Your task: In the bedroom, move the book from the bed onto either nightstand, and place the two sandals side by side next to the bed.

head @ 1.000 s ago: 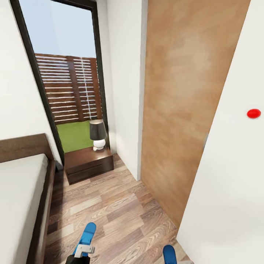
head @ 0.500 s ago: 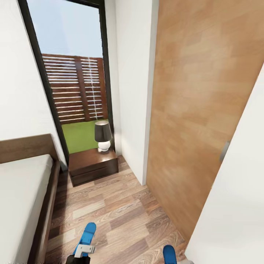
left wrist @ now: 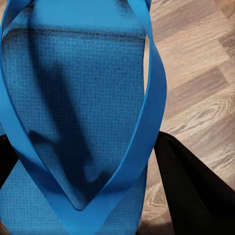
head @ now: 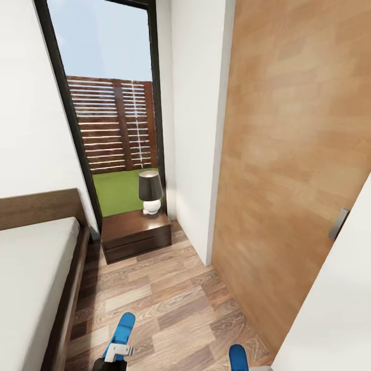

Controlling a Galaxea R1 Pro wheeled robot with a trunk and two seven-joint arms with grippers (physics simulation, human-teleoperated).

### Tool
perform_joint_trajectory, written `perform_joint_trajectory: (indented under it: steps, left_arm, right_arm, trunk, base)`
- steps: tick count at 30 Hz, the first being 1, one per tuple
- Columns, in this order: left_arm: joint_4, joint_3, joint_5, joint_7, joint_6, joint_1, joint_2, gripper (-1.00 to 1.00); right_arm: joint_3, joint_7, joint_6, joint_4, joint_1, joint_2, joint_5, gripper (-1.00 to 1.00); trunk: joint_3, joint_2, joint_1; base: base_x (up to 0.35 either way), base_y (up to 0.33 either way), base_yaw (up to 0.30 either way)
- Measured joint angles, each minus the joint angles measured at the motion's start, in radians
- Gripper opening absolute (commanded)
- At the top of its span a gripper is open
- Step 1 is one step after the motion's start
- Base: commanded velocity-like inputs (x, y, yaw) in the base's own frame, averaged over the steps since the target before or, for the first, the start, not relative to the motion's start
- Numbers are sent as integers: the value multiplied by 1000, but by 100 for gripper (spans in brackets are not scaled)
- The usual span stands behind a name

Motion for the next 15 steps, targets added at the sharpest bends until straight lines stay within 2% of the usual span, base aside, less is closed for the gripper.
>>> perform_joint_trajectory:
  steps: [6,15]
  left_arm:
    - [0,0,-1,0,0,0,0,-100]
    - [0,0,0,0,0,0,0,-100]
  right_arm:
    - [1,0,0,0,0,0,0,-100]
    - [1,0,0,1,0,0,0,-100]
  trunk:
    - [0,0,0]
    - [0,0,0]
  base:
    - [330,0,59]
    - [331,0,209]
